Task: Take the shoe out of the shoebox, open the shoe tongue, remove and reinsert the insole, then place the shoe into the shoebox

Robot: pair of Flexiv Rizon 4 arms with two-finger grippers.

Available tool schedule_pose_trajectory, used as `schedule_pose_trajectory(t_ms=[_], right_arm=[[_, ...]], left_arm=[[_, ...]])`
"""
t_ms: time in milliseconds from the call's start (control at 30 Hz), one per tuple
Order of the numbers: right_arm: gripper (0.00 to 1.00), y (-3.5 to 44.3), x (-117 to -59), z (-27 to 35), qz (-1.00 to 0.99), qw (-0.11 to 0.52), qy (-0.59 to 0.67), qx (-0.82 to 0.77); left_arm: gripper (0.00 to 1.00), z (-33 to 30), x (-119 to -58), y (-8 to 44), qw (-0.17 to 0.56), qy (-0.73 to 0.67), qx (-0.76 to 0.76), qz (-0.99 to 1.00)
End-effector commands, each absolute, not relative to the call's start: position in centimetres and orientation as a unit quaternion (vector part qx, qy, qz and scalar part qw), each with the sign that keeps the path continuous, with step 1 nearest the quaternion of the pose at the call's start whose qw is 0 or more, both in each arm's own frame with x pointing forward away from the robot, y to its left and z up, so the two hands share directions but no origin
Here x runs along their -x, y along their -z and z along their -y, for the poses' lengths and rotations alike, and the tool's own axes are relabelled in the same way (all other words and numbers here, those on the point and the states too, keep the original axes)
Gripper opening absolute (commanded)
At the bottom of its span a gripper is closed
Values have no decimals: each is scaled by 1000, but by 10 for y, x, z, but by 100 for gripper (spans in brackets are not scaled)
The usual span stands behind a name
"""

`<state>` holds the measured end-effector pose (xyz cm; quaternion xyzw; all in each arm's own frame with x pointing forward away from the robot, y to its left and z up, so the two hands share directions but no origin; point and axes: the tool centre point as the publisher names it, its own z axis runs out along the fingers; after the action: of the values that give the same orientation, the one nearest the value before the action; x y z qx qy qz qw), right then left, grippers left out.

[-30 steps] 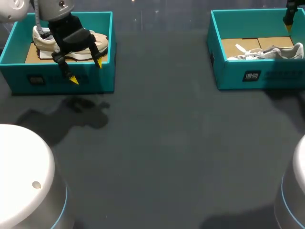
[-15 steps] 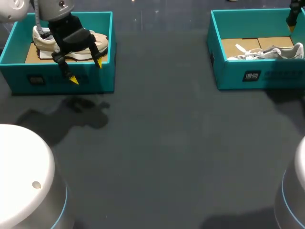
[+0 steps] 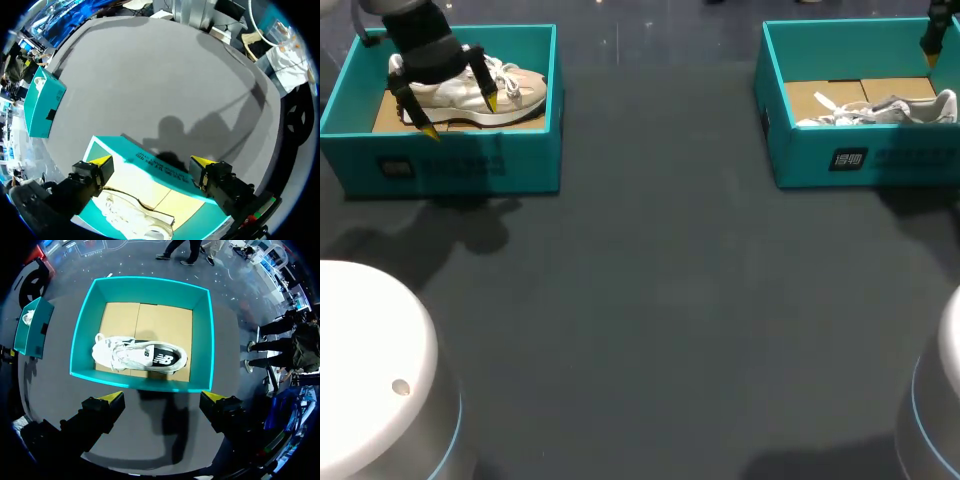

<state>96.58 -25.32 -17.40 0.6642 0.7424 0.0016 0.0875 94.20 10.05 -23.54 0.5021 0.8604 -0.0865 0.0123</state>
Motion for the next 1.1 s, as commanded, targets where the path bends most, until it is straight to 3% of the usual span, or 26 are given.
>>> schedule_pose_trajectory(t_ms=[33,600,1100], right_arm=[[100,174,-965,253,-742,88,-2,-664],[100,174,-965,253,-742,88,-2,-664],[100,174,-965,253,-742,88,-2,-664]], left_arm=[[100,-130,-981,222,0,60,-564,-824],[100,-149,-998,216,13,43,-601,-798],[100,-231,-1106,233,-10,-32,-665,-746]])
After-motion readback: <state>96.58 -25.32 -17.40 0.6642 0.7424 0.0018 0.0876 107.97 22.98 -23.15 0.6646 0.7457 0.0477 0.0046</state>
